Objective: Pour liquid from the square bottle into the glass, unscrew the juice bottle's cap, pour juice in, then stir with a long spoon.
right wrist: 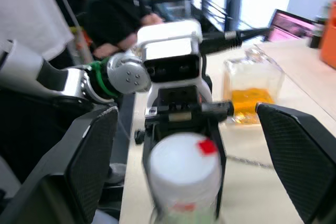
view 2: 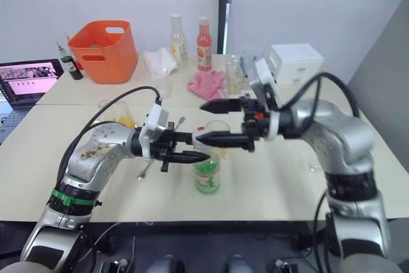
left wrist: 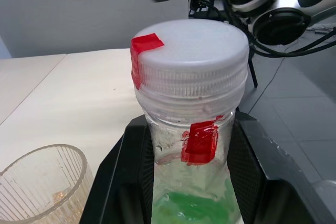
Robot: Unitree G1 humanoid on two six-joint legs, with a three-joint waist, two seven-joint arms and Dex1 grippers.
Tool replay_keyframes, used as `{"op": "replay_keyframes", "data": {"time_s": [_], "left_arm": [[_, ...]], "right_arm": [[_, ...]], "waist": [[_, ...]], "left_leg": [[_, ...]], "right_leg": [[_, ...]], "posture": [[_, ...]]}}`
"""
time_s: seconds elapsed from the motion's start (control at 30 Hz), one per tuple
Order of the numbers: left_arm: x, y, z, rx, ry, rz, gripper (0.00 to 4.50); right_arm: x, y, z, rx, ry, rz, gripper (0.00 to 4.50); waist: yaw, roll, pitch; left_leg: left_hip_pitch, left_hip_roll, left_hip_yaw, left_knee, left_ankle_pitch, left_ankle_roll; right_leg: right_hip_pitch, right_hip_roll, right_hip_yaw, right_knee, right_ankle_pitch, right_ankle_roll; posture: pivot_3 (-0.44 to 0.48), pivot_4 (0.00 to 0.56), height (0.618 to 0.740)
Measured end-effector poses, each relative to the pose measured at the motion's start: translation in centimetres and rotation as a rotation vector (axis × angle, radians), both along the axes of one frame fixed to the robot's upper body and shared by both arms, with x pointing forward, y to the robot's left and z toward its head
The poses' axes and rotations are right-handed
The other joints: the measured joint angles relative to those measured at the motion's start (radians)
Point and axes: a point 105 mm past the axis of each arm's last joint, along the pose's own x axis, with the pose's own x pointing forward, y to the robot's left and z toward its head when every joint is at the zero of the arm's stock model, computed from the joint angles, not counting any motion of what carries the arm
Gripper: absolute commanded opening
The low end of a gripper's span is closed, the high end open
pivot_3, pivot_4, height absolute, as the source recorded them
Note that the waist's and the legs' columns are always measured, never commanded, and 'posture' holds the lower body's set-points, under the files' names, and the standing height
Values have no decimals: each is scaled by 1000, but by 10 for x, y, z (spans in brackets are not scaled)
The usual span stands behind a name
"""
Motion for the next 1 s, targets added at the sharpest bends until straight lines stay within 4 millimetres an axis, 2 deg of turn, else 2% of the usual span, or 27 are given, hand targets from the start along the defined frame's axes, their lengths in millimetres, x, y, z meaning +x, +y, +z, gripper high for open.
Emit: {"op": "replay_keyframes", "data": {"time_s": [0.1, 0.23, 0.4, 0.87, 0.9, 1.0], "left_arm": [[1, 1, 0, 1, 1, 2, 1475], [3, -1, 0, -1, 6, -1, 1475], [4, -3, 0, 4, 12, -15, 1475], [3, -3, 1, 7, 11, -25, 1475], [3, -3, 1, 7, 11, -25, 1475], [3, -3, 1, 7, 10, -25, 1475]], "right_arm": [[-9, 9, -5, -9, -35, -140, 4473], [-6, 23, -11, 48, -29, -324, 4473], [3, 17, -13, 41, -32, -524, 4473], [-1, 17, -18, 46, 25, -594, 4473], [-2, 15, -20, 44, 39, -599, 3949], [-6, 16, -24, 39, 52, -585, 3019]], "waist": [[-7, 0, 0], [-3, 0, 0], [1, 0, 0], [-2, 0, 0], [-1, 0, 0], [-2, 0, 0]], "left_leg": [[2, 0, 0, 0, 0, 0], [1, -1, 1, 1, 0, 0], [-1, -1, 2, 1, 0, 0], [0, -1, 2, 1, 0, 0], [0, -1, 2, 1, 0, 0], [0, -1, 2, 1, 0, 0]], "right_leg": [[1, 1, 0, 1, 0, 0], [0, 0, 0, 1, 0, 0], [0, 0, 0, 0, 0, 0], [1, 0, 0, 0, 0, 0], [1, 0, 0, 0, 0, 0], [1, 0, 0, 0, 0, 0]], "posture": [[0, 150, 715], [0, 150, 715], [0, 150, 715], [0, 150, 715], [0, 150, 715], [0, 150, 715]]}}
